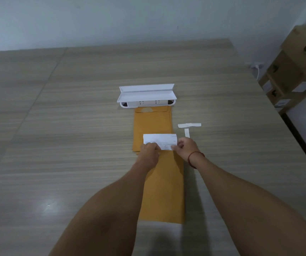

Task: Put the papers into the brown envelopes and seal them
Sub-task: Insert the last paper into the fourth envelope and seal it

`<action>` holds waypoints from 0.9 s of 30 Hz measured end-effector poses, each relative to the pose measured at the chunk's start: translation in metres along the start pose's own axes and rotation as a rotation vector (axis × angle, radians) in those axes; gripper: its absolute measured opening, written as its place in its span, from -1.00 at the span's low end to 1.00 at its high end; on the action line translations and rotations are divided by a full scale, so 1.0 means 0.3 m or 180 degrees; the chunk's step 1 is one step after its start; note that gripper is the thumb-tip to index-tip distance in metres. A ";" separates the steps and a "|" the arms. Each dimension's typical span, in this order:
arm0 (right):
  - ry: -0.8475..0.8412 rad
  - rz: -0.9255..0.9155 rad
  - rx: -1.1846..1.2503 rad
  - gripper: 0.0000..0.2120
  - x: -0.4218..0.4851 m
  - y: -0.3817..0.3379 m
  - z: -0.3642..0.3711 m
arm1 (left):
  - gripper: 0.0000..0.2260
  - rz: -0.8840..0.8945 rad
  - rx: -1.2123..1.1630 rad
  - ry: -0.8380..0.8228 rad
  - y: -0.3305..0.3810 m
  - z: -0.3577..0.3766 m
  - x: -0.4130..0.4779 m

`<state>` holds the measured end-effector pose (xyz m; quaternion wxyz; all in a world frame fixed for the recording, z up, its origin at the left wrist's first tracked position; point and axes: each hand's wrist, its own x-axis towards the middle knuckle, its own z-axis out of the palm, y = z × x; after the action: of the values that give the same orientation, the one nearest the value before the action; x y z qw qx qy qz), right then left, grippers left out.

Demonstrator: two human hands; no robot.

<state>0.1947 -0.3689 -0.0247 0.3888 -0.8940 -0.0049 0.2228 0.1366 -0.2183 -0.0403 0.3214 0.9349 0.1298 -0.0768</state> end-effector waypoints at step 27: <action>-0.0450 -0.0548 -0.0970 -0.76 -0.022 -0.003 -0.013 | -0.80 0.0163 0.0705 0.0264 0.001 -0.034 -0.037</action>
<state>0.1903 -0.3722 -0.0192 0.2652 -0.9209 -0.1423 0.2476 0.1267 -0.2144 -0.0297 0.2124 0.9700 0.1097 -0.0438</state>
